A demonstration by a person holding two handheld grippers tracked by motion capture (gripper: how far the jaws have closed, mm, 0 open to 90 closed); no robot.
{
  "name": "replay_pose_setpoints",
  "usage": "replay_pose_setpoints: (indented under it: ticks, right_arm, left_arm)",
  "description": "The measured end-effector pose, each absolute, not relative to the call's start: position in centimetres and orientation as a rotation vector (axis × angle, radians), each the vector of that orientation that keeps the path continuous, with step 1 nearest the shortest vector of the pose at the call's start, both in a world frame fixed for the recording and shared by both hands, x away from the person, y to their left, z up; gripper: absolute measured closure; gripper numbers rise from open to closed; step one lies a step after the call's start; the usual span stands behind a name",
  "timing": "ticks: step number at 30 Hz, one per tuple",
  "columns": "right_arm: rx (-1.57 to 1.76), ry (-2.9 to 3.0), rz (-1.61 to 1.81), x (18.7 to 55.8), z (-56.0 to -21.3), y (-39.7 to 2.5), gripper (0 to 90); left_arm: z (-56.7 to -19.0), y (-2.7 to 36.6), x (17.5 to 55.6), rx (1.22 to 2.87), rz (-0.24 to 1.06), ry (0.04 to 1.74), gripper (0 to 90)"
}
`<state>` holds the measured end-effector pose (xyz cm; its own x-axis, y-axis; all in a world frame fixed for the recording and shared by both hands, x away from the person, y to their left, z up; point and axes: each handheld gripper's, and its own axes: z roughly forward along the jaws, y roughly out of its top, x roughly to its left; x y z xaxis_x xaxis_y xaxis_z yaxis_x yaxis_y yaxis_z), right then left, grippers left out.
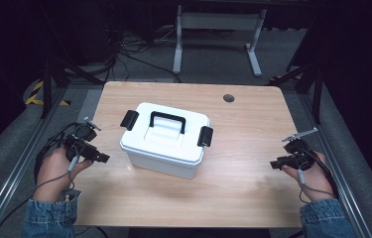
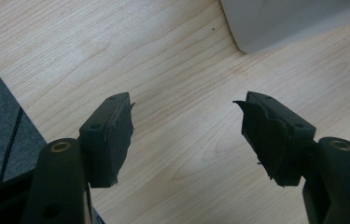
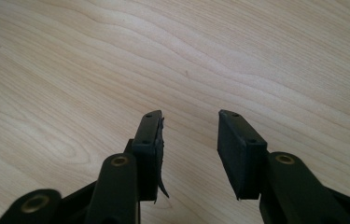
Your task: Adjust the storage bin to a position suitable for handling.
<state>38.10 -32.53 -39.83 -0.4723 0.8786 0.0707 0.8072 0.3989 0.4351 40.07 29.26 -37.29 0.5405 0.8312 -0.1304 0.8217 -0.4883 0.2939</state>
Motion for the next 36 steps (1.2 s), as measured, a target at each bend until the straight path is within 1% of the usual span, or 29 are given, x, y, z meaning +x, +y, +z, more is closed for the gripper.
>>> replay_pose_setpoints:
  ticks: [3, 4, 13, 33, 36]
  right_arm:
    - [1.501, 2.484, 0.628, 38.0, -39.4, -32.4, 57.4]
    - [1.488, 2.488, 0.633, 38.0, -39.3, -32.3, 56.7]
    - [1.412, 2.508, 0.649, 38.2, -37.8, -31.4, 51.6]
    - [1.16, 2.563, 0.772, 40.2, -31.4, -26.2, 52.1]
    - [1.11, 2.58, 0.805, 40.5, -30.2, -24.8, 52.4]
  left_arm:
    - [-37.2, 29.4, 40.1, 2.461, 0.035, 1.357, 34.3]
    - [-37.1, 29.4, 40.2, 2.456, 0.05, 1.355, 34.3]
    - [-36.9, 29.0, 40.3, 2.458, 0.044, 1.326, 34.6]
    - [-36.9, 28.7, 40.3, 2.467, 0.041, 1.302, 34.3]
    - [-36.9, 28.8, 40.4, 2.467, 0.042, 1.3, 34.3]
